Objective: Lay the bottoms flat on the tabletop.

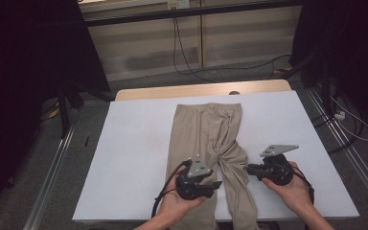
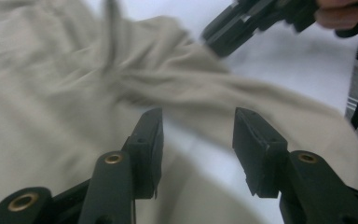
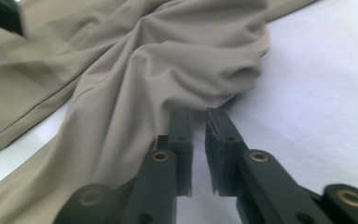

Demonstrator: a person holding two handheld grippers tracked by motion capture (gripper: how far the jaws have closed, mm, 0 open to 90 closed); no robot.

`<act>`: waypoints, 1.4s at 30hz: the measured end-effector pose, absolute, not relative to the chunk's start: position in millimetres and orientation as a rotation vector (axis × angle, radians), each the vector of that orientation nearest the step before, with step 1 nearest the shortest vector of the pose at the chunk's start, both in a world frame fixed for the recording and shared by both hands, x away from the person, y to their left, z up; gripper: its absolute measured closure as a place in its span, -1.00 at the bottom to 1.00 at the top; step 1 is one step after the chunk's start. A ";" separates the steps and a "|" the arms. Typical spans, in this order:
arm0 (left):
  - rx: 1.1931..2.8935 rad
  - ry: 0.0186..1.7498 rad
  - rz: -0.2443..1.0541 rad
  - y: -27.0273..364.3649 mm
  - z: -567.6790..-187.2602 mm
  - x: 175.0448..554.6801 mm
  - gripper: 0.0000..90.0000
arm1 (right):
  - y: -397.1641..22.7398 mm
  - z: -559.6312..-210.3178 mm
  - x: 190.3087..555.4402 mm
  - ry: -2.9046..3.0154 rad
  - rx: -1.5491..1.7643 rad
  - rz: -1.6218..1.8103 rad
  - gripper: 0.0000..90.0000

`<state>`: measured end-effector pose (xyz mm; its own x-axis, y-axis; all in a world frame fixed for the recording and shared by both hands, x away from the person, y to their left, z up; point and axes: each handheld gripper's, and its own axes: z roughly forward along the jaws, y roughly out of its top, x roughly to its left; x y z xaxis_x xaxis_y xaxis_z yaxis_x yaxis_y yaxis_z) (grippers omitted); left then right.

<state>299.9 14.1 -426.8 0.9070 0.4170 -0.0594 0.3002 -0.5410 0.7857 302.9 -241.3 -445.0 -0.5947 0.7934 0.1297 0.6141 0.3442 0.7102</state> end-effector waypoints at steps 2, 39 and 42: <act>2.212 0.501 0.163 -1.5 -431.5 298.8 0.01 | -237.6 -451.3 300.8 2.395 1.266 1.104 0.79; 2.206 0.551 0.196 27.7 -431.7 296.2 0.47 | -221.5 -455.1 294.2 2.438 1.183 1.041 0.62; 2.231 0.509 0.199 0.3 -436.9 297.7 0.05 | -221.4 -455.0 298.1 2.424 1.216 1.030 0.96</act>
<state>297.7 0.3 -436.9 0.9058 0.4229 -0.0258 0.2935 -0.5823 0.7582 298.1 -221.4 -455.0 -0.6249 0.7750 0.0946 0.6061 0.4051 0.6845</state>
